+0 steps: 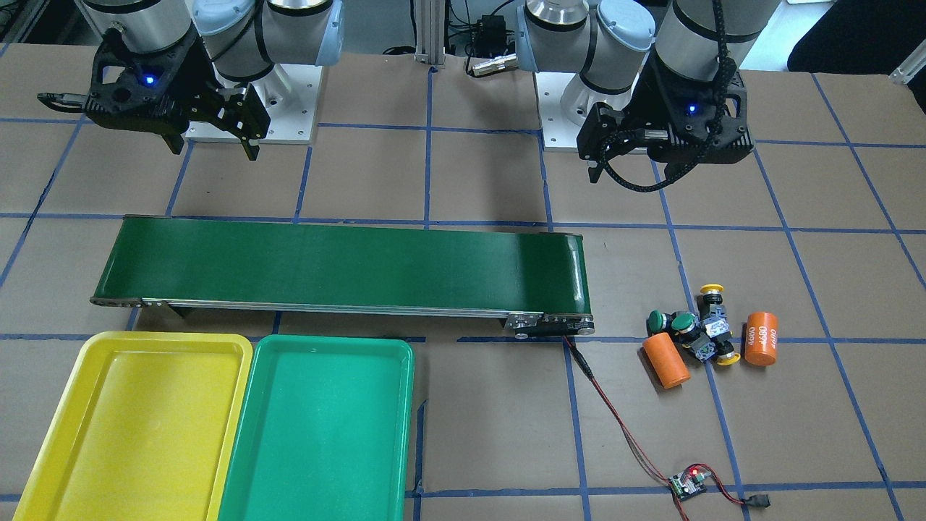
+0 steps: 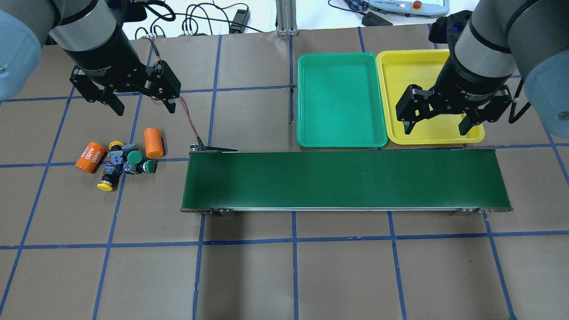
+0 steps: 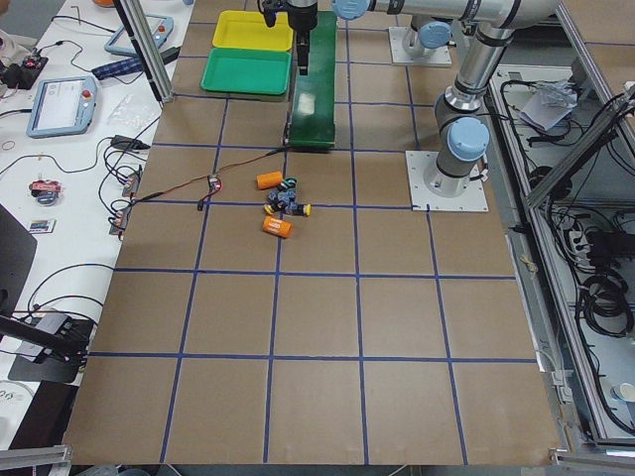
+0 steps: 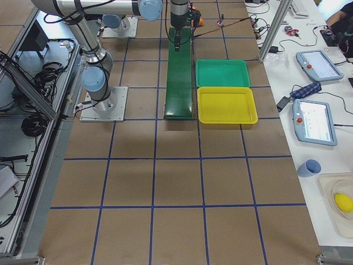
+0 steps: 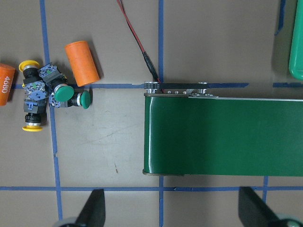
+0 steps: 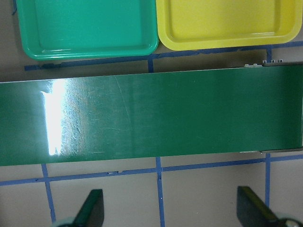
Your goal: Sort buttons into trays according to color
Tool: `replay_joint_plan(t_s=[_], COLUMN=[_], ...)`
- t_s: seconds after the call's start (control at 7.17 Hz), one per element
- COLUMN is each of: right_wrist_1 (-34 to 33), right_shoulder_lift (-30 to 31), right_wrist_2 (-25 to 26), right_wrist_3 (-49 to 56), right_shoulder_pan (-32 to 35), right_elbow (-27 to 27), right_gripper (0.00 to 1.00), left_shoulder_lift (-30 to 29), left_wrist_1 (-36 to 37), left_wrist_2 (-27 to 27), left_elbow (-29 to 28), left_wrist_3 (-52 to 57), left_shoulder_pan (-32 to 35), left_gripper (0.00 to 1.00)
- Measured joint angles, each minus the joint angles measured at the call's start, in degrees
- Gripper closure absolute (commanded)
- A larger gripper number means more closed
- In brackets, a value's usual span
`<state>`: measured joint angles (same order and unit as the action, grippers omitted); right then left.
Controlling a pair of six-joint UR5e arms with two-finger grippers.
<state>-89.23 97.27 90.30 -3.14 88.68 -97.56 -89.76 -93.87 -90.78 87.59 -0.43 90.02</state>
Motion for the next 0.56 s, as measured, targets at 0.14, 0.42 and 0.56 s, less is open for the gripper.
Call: replay_joint_plan(t_s=[0.14, 0.42, 0.56], right_wrist_1=[0.01, -0.02, -0.04], right_shoulder_lift=[0.01, -0.01, -0.01], right_wrist_2=[-0.03, -0.02, -0.07], right_wrist_3=[0.0, 0.19, 0.23], right_shoulder_pan=[0.0, 0.0, 0.0], right_elbow=[0.0, 0.0, -0.02], right_gripper=[0.0, 0.0, 0.0], left_shoulder_lift=[0.02, -0.52, -1.69], left_wrist_1=[-0.17, 0.38, 1.74], left_wrist_2=[-0.01, -0.76, -0.79], left_elbow=[0.33, 0.55, 0.85], left_wrist_3=[0.08, 2.68, 7.28], left_shoulder_pan=[-0.33, -4.64, -10.14], left_gripper=[0.0, 0.0, 0.0])
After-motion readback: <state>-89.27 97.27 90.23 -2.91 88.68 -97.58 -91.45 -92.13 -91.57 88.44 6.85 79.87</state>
